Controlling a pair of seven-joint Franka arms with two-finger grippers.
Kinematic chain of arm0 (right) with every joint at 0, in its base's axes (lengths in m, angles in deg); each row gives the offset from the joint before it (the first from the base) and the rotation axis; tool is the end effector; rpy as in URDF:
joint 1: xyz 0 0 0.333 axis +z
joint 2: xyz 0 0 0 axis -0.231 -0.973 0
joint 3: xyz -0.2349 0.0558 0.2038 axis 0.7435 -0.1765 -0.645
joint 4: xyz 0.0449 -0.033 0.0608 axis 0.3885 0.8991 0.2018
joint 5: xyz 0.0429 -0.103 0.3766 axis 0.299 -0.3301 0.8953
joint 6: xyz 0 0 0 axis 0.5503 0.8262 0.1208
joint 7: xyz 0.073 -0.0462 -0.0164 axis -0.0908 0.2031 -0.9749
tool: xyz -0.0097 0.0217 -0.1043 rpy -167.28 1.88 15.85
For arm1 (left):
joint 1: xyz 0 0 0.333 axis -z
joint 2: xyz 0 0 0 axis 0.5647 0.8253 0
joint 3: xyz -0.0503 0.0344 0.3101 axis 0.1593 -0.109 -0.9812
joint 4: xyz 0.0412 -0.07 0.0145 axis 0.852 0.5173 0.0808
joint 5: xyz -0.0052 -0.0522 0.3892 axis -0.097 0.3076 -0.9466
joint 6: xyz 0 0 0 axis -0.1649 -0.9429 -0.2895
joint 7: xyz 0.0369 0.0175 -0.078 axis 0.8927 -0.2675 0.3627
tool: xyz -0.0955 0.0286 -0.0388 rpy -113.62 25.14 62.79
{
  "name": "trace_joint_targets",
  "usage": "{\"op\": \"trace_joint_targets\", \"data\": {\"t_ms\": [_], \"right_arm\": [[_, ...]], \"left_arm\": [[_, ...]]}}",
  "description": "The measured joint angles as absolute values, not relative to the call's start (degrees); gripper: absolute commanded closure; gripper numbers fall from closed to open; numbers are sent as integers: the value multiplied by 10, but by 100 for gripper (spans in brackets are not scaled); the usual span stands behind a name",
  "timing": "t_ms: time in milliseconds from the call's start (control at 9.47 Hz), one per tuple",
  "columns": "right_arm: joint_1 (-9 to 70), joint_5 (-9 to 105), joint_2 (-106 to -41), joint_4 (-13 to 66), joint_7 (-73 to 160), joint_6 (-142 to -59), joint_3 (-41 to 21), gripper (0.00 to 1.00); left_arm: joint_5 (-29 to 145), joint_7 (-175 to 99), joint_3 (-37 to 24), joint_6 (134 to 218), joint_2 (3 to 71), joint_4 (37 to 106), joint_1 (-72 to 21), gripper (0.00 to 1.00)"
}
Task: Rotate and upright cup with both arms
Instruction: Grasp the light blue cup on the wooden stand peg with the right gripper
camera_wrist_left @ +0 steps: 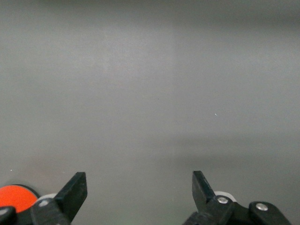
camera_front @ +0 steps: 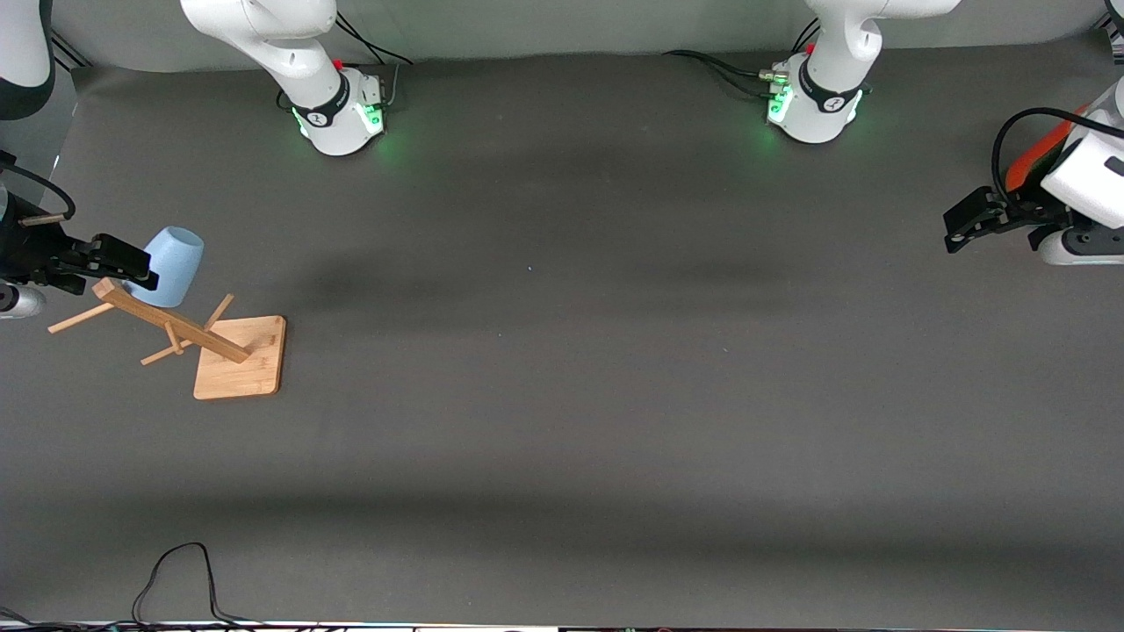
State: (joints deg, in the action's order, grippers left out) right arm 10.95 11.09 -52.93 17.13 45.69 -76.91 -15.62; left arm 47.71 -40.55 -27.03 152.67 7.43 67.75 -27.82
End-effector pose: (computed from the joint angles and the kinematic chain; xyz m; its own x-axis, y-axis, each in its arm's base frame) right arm 0.5723 -0.0211 0.5978 0.9996 0.0152 -0.0229 0.0152 -0.9999 0.0003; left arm 0.5379 -0.0368 0.6145 0.9998 -0.0029 0.0201 -0.0025 -0.9997 -0.0244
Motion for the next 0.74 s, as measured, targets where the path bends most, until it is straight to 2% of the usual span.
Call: {"op": "trace_joint_targets", "data": {"t_ms": [739], "right_arm": [[109,110,-529,171,457,-757,-156,0]], "left_arm": [[477,-406,-267,1527,74,669,-278,0]]}}
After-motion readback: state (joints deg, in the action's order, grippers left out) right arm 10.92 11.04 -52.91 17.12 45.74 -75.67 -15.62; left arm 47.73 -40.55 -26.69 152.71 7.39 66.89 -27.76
